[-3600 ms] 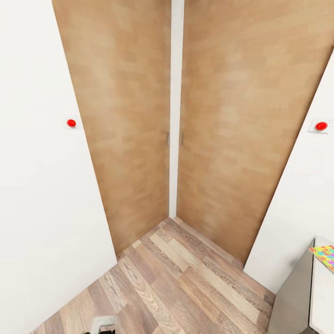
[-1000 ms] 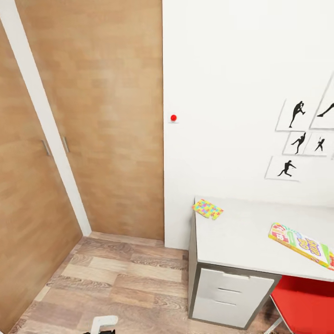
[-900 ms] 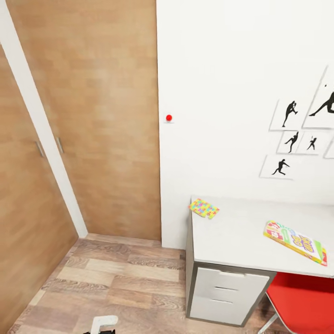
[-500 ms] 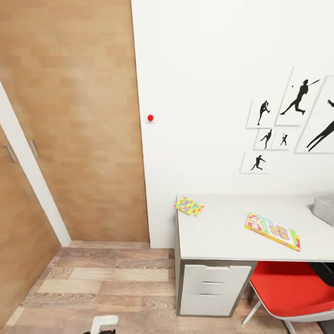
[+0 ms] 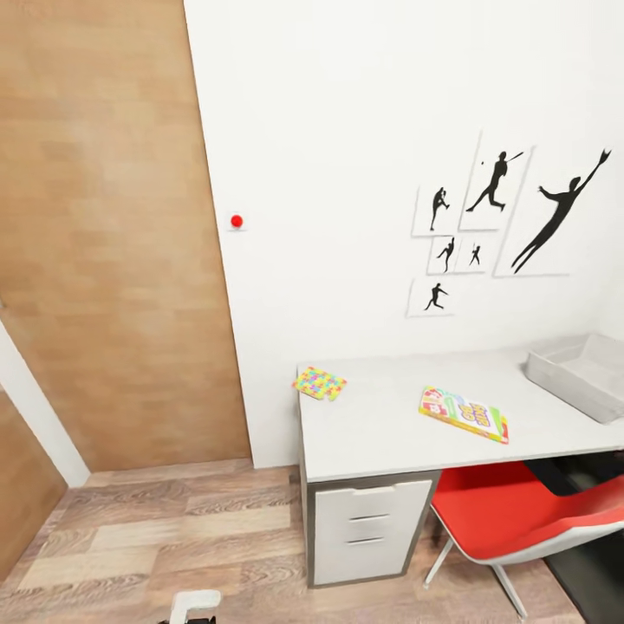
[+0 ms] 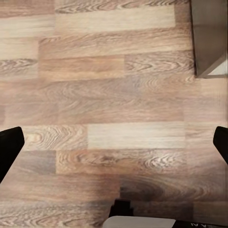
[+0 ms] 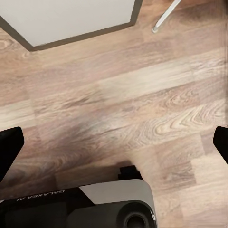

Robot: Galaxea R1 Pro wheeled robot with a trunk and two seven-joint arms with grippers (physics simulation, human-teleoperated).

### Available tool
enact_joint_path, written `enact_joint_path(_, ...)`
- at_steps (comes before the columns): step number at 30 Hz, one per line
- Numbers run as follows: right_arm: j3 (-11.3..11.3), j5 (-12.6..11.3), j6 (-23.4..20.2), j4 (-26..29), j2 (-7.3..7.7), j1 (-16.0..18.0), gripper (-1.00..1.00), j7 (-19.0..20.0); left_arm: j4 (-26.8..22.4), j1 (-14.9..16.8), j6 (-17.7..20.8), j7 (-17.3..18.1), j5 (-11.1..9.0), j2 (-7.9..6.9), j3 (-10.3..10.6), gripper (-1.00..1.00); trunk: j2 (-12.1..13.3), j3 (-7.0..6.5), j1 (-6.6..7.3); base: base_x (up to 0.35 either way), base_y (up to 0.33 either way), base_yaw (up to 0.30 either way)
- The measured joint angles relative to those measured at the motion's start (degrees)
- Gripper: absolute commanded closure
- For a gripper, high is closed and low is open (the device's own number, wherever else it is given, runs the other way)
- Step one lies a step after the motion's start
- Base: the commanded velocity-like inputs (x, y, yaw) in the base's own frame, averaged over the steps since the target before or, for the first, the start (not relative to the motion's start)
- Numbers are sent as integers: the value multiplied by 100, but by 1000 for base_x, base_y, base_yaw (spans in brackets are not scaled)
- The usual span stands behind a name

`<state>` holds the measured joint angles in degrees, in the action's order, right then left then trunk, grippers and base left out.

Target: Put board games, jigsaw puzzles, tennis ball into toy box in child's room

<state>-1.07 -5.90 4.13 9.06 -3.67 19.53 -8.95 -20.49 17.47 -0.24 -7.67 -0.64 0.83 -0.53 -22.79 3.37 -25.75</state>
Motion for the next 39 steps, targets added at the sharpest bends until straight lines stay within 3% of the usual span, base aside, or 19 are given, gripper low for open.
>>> enact_joint_path(39,0,0,-8,3,-17,0,-100,0,5,0,0,0,1,3,4,-100,0,0,0,0,0,-279)
